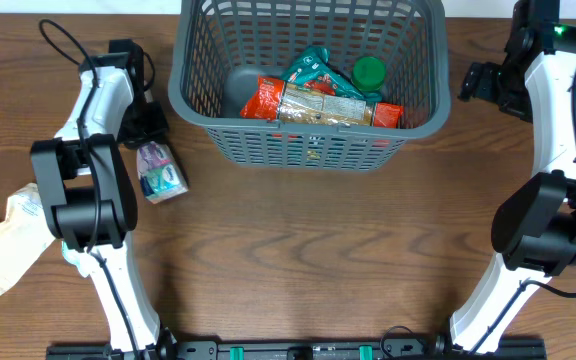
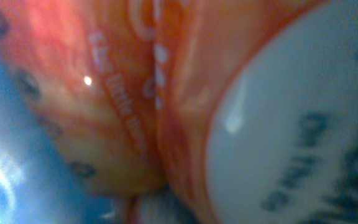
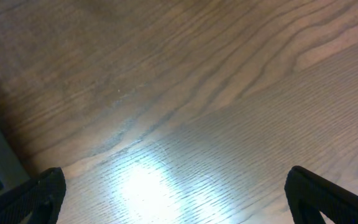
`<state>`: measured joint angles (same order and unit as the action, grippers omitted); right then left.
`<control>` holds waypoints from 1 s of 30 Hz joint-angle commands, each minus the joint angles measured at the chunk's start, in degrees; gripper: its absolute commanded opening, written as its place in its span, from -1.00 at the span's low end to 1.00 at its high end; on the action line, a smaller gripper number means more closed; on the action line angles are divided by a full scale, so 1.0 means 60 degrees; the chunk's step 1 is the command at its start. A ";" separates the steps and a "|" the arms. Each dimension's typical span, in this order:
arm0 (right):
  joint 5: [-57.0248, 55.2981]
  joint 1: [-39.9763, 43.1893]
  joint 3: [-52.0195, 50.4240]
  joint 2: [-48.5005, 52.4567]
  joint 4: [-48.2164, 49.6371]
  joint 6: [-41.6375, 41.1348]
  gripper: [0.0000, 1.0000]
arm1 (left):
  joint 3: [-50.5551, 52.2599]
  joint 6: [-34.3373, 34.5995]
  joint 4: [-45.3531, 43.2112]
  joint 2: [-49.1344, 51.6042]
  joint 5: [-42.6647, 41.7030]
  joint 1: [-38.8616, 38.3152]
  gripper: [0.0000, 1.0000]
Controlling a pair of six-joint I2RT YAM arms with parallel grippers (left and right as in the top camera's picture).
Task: Pack container
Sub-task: 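Grasp the tissue multi-pack with the left gripper, then lift the tissue pack with the left gripper and drop it into the basket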
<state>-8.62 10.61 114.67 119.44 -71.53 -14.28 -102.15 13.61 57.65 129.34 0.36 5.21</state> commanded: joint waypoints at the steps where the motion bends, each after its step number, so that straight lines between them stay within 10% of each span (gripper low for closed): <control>1: -0.0029 0.0124 -0.0025 0.0000 -0.0066 0.0182 0.98 | -0.0018 0.0288 0.0047 -0.0594 -0.0178 -0.0011 -0.89; 18: -0.0029 0.0175 -0.0025 0.0000 -0.0160 0.0219 0.99 | -0.0036 0.0747 -0.1832 -0.7053 -0.0361 0.0554 -0.89; 30: -0.0022 0.0175 -0.0025 0.0000 -0.0273 0.0219 0.99 | -0.0036 -0.7005 -0.5078 -0.8040 -0.2983 -0.2211 -0.89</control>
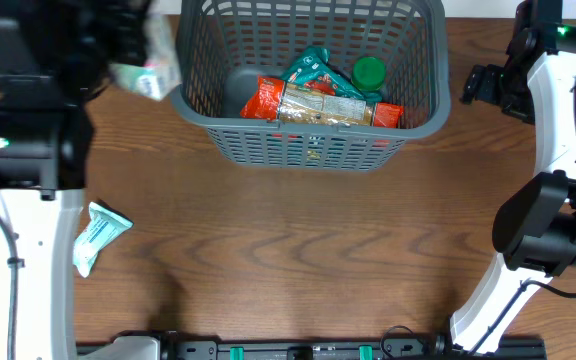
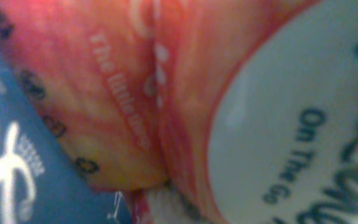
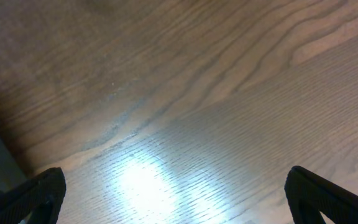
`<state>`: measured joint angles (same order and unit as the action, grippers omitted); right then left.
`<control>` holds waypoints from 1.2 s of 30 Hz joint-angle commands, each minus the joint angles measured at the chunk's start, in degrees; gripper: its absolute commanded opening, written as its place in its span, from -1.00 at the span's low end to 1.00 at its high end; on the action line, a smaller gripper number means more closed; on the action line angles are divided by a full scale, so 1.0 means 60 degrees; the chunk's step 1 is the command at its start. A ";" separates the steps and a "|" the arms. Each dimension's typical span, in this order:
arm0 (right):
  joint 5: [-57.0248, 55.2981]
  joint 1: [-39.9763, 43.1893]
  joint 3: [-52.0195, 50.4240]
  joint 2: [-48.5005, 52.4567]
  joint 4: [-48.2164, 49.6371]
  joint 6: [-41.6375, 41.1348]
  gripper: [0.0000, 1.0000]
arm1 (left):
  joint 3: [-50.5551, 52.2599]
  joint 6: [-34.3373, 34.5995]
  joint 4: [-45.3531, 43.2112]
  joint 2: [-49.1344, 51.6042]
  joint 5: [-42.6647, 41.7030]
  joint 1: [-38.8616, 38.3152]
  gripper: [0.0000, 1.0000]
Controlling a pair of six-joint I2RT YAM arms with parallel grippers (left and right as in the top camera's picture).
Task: Pack container
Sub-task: 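Lift the tissue pack with the left gripper and drop it into the basket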
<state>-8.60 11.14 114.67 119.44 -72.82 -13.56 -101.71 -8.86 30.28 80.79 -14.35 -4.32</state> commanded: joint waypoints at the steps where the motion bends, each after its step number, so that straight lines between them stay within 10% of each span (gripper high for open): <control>1: -0.0025 0.0087 -0.0025 0.0000 -0.0058 0.0098 0.98 | -0.0109 -0.4033 -0.0663 0.0127 -0.0532 -0.0838 -0.89; 9: 0.0051 0.0076 -0.0025 0.0000 -0.0087 0.0095 0.98 | -0.0109 -0.7628 -0.1446 0.1606 -0.0532 -0.1993 -0.89; 36: 0.0127 0.0076 -0.0025 0.0000 -0.0368 0.0098 0.99 | -0.0106 -0.7715 -0.1479 0.6550 -0.0535 -0.2361 -0.80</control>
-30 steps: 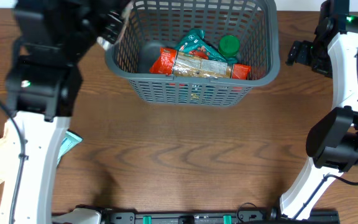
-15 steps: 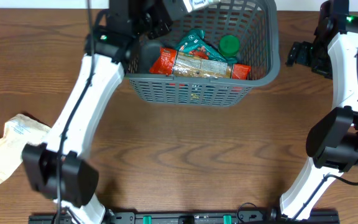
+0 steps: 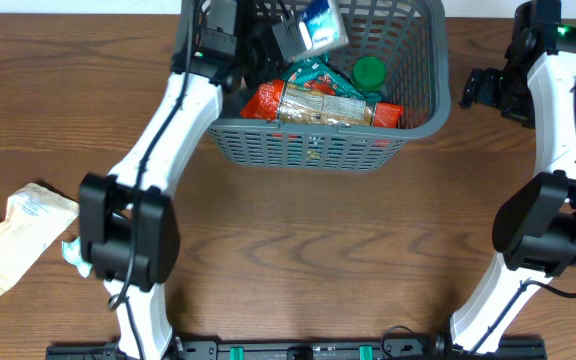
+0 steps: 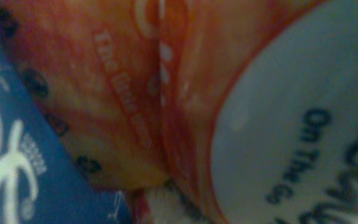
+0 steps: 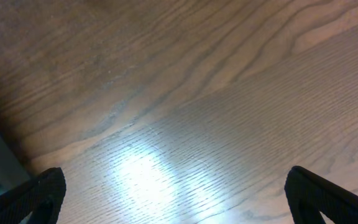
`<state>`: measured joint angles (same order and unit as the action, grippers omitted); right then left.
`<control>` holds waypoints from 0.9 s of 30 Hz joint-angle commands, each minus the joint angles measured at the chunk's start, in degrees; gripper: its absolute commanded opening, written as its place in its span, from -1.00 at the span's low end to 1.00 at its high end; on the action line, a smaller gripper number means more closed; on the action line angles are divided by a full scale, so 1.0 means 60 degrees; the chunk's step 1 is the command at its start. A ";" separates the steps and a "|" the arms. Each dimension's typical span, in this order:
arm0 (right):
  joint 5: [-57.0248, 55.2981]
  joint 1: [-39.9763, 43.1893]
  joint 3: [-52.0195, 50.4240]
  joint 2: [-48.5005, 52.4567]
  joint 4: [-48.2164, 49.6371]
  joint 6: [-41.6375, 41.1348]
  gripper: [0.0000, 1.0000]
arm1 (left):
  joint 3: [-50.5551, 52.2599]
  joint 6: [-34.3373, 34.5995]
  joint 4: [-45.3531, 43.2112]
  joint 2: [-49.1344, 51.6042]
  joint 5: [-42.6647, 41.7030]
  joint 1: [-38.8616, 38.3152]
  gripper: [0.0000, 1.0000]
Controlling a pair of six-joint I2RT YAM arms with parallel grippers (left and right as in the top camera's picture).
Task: Pack container
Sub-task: 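Lift the tissue pack with the left gripper and drop it into the basket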
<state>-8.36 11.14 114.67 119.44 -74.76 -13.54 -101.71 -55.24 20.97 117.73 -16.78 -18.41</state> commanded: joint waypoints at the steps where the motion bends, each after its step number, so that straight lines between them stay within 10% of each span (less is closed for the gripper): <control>1: 0.0084 0.0076 -0.0025 0.0000 -0.0073 0.0095 0.99 | -0.0106 0.0084 0.0084 0.0550 -0.0131 -0.0011 -0.71; 7: 0.0080 0.0076 -0.0025 0.0000 -0.0193 0.0168 0.98 | -0.0106 0.0586 0.0160 0.1042 -0.0131 -0.0011 -0.28; 10: 0.0080 0.0076 -0.0025 0.0000 -0.0200 0.0168 0.99 | -0.0106 0.0586 0.0171 0.0973 -0.0127 -0.0025 0.42; 22: 0.0080 0.0076 -0.0025 0.0000 -0.0182 0.0310 0.99 | -0.0109 0.1410 0.0805 -0.1545 0.0703 -0.0025 0.73; 27: 0.0076 0.0091 -0.0025 0.0000 -0.0120 0.0313 0.98 | -0.0109 0.4058 0.1344 -0.3235 0.2852 0.0022 0.97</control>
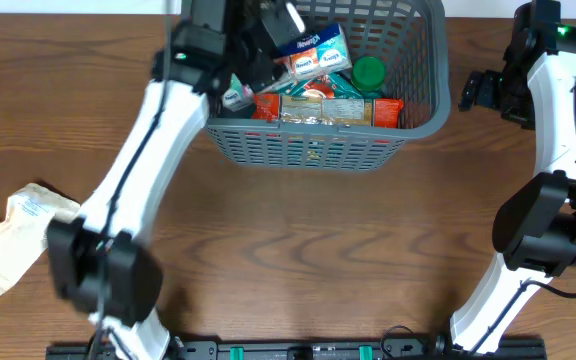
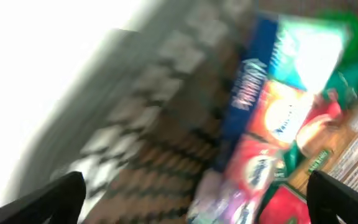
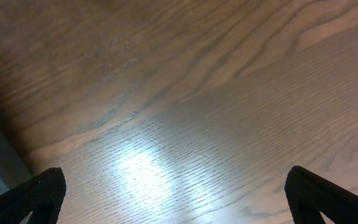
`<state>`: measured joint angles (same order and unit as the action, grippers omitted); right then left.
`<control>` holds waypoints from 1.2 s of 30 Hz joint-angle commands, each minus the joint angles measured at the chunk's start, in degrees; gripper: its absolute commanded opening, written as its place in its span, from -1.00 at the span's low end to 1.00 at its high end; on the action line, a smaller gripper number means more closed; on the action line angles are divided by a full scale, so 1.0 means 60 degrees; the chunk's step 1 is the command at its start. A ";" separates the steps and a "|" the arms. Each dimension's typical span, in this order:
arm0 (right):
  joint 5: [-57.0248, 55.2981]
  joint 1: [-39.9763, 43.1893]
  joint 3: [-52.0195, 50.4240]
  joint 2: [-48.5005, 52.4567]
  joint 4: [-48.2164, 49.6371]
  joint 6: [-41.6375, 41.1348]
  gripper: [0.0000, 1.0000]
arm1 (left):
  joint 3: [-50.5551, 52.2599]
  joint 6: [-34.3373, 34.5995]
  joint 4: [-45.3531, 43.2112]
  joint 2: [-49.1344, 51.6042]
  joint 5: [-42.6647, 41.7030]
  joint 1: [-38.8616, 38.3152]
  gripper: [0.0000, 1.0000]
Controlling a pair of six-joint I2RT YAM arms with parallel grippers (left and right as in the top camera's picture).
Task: Pack container
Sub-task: 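Lift the tissue pack with the left gripper and drop it into the basket, then withdraw the left gripper and move it to the teal wet-wipes pouch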
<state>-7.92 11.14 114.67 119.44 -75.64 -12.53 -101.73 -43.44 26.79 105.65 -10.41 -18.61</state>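
Observation:
The grey plastic basket (image 1: 308,140) stands at the table's far middle. A blue, white and red snack pack (image 1: 311,52) lies inside it on top of the other goods, and shows blurred in the left wrist view (image 2: 272,118). My left gripper (image 1: 264,36) hangs over the basket's left part, open and empty (image 2: 194,205), with the pack just beyond it. My right gripper (image 1: 478,88) is to the right of the basket, open over bare wood (image 3: 179,199).
In the basket are also a green lid (image 1: 368,72), a long red-and-tan packet (image 1: 328,108) and a teal bag. A crumpled cream bag (image 1: 13,235) lies at the table's left edge. The left arm slants across the table's left half.
My left gripper, which held the snack pack above the basket, is now open. The pack lies in the basket on the other goods. The right arm has not moved.
My left gripper was shut on the snack pack on the table left of the basket. Then it held the pack raised by the basket's left rim, then over the basket. Now the pack rests inside and the gripper is open.

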 commanded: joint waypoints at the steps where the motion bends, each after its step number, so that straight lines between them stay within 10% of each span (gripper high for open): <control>1: 0.0007 0.0095 -0.0025 0.0000 0.0033 0.0142 0.99 | -0.0106 0.2211 0.0721 -0.1566 0.1971 0.0106 0.97; 14: 0.0667 0.0095 -0.0025 0.0000 0.0233 0.0135 0.98 | -0.0102 0.8047 0.5515 -0.4790 0.4605 0.2696 0.97; 20: 0.0696 0.0087 -0.0025 0.0000 0.0477 0.0095 0.99 | 0.0790 0.5960 0.8069 -0.4648 0.4535 0.3723 0.97; 27: 0.0725 0.0084 -0.0025 0.0000 0.0506 0.0066 0.98 | 0.3934 0.3461 0.7402 -0.4619 0.2415 0.4273 0.97; 36: 0.0721 0.0087 -0.0025 0.0000 0.0554 0.0073 0.98 | 0.6342 0.3249 0.5785 -0.4612 0.2091 0.4382 0.97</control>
<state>-3.79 11.18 114.67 119.44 -72.44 -12.53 -64.93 -21.93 62.81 78.26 3.84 7.40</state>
